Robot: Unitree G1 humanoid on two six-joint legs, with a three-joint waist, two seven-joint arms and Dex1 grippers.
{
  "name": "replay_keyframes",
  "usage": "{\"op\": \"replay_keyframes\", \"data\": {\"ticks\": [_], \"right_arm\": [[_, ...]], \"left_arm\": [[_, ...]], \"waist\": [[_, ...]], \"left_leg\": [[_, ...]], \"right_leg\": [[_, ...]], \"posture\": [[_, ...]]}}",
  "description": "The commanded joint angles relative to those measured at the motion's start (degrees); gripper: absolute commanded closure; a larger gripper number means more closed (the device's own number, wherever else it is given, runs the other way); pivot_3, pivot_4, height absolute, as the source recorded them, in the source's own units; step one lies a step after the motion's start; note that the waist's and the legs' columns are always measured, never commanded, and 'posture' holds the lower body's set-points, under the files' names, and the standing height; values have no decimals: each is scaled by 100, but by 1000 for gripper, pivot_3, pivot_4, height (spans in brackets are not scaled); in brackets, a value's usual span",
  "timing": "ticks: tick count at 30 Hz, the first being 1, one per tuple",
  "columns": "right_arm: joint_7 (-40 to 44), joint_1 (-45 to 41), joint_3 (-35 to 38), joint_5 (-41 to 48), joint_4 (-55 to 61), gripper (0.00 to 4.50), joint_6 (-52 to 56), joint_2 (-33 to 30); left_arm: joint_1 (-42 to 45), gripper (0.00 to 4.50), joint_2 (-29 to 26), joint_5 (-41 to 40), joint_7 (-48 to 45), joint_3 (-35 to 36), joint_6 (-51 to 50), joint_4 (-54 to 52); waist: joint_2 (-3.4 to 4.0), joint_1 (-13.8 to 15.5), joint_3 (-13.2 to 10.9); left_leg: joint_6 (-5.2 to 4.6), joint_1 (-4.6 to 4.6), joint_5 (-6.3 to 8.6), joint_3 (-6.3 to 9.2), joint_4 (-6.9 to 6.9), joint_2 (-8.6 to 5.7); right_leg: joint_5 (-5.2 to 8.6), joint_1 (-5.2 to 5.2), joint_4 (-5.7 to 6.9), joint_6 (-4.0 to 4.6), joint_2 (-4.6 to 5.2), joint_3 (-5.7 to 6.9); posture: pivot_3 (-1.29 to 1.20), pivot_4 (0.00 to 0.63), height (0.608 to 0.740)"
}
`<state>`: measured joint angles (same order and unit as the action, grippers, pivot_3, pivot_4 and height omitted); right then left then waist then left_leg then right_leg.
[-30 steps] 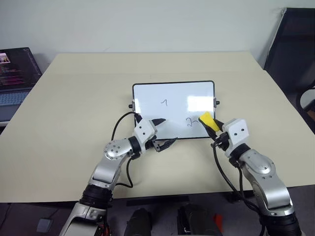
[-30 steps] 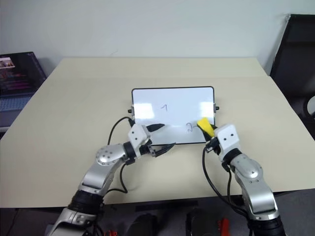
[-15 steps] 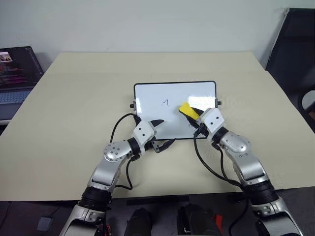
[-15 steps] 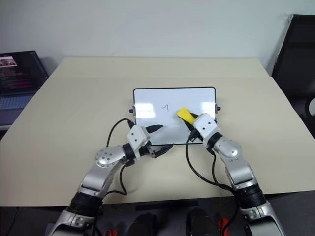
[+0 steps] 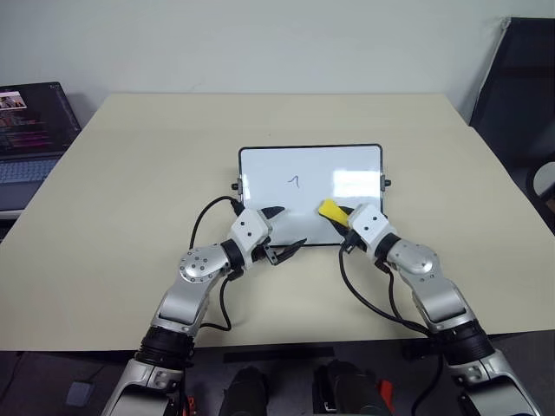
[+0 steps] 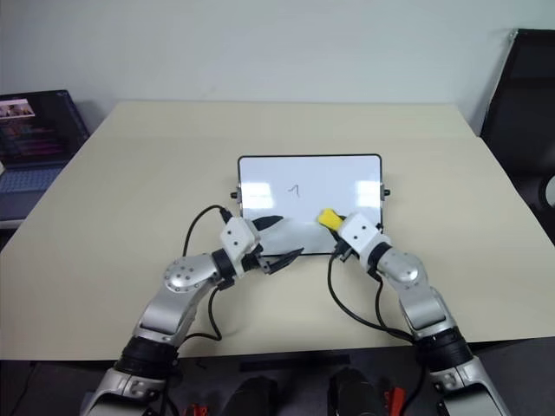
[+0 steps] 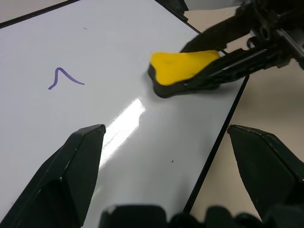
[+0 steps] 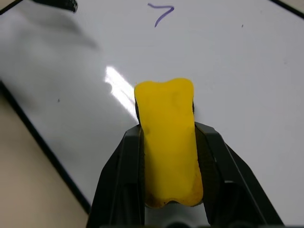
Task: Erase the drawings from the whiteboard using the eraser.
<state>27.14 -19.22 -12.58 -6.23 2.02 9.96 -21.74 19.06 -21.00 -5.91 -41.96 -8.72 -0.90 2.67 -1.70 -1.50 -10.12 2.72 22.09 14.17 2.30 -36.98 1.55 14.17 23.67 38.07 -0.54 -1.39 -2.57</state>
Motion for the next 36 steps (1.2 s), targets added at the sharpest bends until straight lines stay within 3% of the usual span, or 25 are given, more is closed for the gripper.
{"op": "replay_keyframes", "data": {"ticks": [1,13,20,36], "right_arm": [[24,340,127,-98,200,3402,498,-200],[12,973,604,57,748,3402,1022,-664],[-127,662,809,478,865,3402,583,-214],[-251,-304,314,152,-55,3402,27,329]], "left_arm": [[124,0,21,-59,-28,14,59,-116],[317,0,101,-50,-121,4,137,134],[398,0,160,-44,-134,11,242,247],[354,0,108,-18,-93,42,264,235]], "waist": [[0,-4,0],[-2,-9,1],[-3,-17,0],[0,-30,-2]], "left_leg": [[0,-21,0,0,1,0],[0,-37,0,-3,-1,-3],[0,-35,-1,-3,-3,-3],[0,-16,0,-3,9,2]], "right_leg": [[1,-20,-4,0,0,0],[0,-37,-5,-1,0,1],[0,-36,-5,-2,0,0],[1,-12,-6,1,-6,-1]], "posture": [[0,150,740],[0,150,740],[0,150,740],[0,150,740]]}}
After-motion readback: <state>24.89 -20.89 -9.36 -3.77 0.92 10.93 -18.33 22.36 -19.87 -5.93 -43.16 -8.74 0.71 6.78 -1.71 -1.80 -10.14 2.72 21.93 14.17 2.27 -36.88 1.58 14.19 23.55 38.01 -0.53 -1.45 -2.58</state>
